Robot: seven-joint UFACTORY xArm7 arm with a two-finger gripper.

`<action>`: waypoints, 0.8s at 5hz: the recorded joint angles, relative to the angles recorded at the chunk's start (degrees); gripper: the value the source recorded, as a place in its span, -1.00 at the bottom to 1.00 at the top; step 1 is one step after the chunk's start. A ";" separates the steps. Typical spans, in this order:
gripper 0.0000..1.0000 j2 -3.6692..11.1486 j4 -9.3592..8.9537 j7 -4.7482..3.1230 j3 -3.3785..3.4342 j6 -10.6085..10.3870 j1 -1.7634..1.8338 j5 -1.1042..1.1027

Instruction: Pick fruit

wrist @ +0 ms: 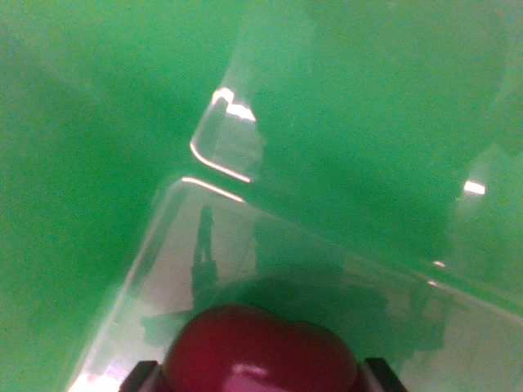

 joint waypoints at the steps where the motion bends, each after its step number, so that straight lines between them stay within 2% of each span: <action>1: 1.00 0.00 0.00 0.00 0.00 0.00 0.00 0.00; 2: 1.00 -0.40 0.64 0.01 0.02 1.03 -0.03 0.05; 3: 1.00 -0.40 0.64 0.01 0.02 1.03 -0.03 0.05; 4: 1.00 -0.92 1.49 0.02 0.05 2.40 -0.07 0.11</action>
